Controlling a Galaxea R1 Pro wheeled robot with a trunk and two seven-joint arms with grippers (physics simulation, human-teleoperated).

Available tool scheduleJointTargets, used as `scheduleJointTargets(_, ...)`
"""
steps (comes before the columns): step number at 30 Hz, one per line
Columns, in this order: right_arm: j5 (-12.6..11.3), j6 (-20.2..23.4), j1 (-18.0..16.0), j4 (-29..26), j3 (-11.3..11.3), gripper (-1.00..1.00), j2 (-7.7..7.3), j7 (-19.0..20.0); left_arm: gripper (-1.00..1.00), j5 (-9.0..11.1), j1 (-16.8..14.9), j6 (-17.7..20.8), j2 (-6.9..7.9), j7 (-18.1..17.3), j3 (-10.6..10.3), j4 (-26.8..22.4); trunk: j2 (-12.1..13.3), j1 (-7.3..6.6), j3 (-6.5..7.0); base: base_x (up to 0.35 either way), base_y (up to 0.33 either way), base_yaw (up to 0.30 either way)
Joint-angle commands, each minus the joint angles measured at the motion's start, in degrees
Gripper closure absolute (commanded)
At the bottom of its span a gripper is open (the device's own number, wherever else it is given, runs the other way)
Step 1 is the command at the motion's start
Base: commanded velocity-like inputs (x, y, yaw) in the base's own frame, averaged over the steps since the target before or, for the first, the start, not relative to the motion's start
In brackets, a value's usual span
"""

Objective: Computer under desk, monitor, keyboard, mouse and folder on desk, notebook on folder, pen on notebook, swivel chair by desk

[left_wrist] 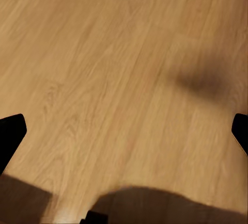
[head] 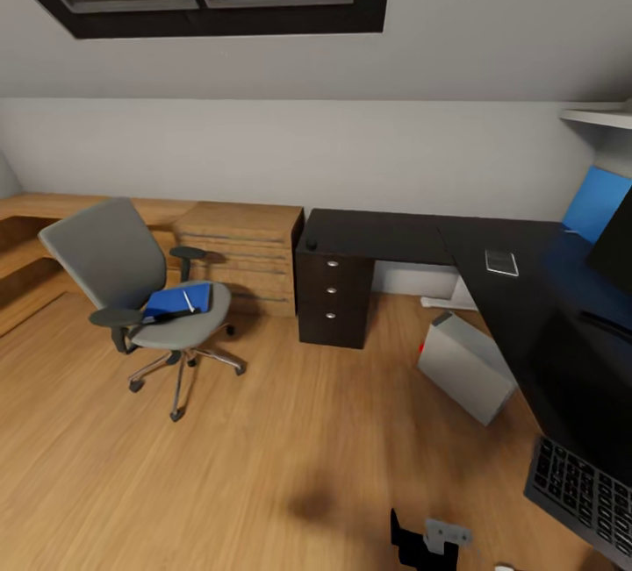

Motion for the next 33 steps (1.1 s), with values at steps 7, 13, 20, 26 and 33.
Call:
scheduleJointTargets(7, -0.46, -0.22, 0.01, 0.13, 0.48, -1.00, 0.04, 0.03, -1.00, 0.39, -0.01, -0.23, 0.10, 0.56, -0.46, -0.08, -0.03, 0.04, 0.01, 0.323, 0.000, -0.113)
scheduleJointTargets(13, -0.46, -0.23, 0.03, 0.13, 0.48, -1.00, 0.04, 0.04, -1.00, 0.39, -0.02, -0.17, 0.10, 0.56, -0.46, -0.02, -0.03, 0.04, 0.13, 0.323, 0.003, -0.243)
scheduleJointTargets(20, -0.46, -0.22, 0.03, 0.13, 0.49, -1.00, 0.11, 0.02, -1.00, 0.39, -0.02, -0.14, 0.10, 0.56, -0.46, -0.01, -0.03, 0.04, 0.17, 0.322, 0.113, -0.136)
scheduleJointTargets(26, -0.46, -0.01, 0.03, 0.13, 0.47, -1.00, 0.06, -0.05, -1.00, 0.39, -0.02, -0.19, 0.10, 0.56, -0.46, -0.01, -0.03, 0.04, 0.17, 0.321, 0.168, -0.011)
scheduleJointTargets(33, -0.46, 0.04, 0.03, 0.13, 0.42, -1.00, -0.13, -0.05, -1.00, 0.39, -0.01, -0.10, 0.10, 0.56, -0.46, 0.01, -0.03, 0.04, 0.17, 0.321, 0.128, -0.001)
